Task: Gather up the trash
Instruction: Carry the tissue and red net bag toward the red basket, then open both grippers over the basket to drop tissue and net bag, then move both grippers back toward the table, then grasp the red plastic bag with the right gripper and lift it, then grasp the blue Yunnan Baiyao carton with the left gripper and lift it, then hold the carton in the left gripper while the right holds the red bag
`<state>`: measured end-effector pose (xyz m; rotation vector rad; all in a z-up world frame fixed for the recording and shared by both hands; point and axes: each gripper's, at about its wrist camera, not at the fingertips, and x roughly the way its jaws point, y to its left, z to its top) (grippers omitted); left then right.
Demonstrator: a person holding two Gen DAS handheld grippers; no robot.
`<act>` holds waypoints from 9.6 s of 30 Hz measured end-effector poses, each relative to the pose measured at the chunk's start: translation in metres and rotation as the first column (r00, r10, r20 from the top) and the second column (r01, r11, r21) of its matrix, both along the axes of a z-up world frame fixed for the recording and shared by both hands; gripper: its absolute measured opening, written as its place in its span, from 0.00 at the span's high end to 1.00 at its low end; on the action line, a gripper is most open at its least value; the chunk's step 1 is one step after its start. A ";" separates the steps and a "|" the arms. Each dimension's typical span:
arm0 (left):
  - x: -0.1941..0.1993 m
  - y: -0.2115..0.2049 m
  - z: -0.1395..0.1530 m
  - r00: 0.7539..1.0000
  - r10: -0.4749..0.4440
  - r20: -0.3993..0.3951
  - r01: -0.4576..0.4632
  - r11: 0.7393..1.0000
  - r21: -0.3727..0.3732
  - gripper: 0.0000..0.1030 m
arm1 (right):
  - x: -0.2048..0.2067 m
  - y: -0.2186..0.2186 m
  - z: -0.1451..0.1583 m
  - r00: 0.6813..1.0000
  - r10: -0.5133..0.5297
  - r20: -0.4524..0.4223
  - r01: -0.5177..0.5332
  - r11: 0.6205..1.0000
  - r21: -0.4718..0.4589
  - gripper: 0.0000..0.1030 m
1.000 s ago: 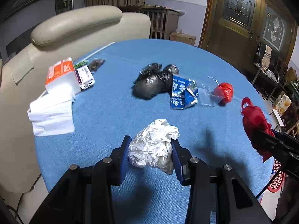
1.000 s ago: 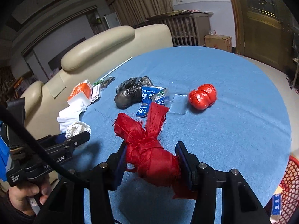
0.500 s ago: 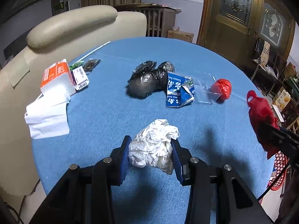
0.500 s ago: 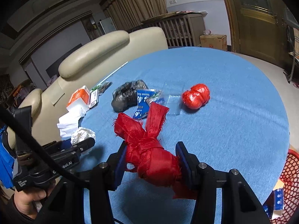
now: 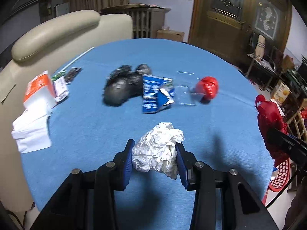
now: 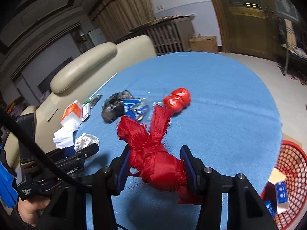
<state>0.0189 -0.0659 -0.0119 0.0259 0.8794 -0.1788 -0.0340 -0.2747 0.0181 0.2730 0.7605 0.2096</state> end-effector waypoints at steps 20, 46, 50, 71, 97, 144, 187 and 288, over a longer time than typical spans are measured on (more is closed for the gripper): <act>-0.003 -0.062 0.001 0.988 -0.156 -0.012 0.156 0.988 -0.006 0.59 | -0.035 -0.039 -0.003 0.990 -0.137 -0.017 0.137 0.990 -0.011 0.48; -0.002 -0.099 0.004 0.973 -0.229 -0.013 0.230 0.973 0.018 0.59 | -0.055 -0.081 -0.005 0.971 -0.239 -0.012 0.239 0.971 0.014 0.48; -0.003 -0.109 0.008 0.967 -0.254 -0.006 0.254 0.967 0.008 0.59 | -0.063 -0.097 -0.003 0.959 -0.282 -0.012 0.282 0.959 0.003 0.48; -0.035 -0.229 0.032 0.869 -0.492 0.049 0.493 0.870 0.002 0.59 | -0.122 -0.241 -0.016 0.795 -0.603 -0.063 0.603 0.798 -0.017 0.45; -0.048 -0.336 -0.003 0.747 -0.652 -0.129 0.645 0.758 -0.093 0.30 | -0.157 -0.287 -0.019 0.715 -0.692 -0.098 0.698 0.714 0.054 0.26; 0.025 0.033 -0.019 0.987 0.067 -0.145 -0.096 0.975 -0.201 0.24 | 0.115 -0.036 -0.011 0.978 -0.116 -0.171 0.128 0.990 0.056 0.26; 0.142 -0.024 -0.013 0.994 -0.088 -0.064 0.089 0.996 0.007 0.25 | 0.170 -0.056 -0.041 0.956 -0.091 -0.281 0.121 0.988 0.092 0.56; -0.024 0.073 0.020 0.996 0.094 0.002 -0.094 0.994 -0.063 0.65 | 0.040 0.036 -0.019 0.977 0.105 -0.185 -0.079 0.987 0.142 0.56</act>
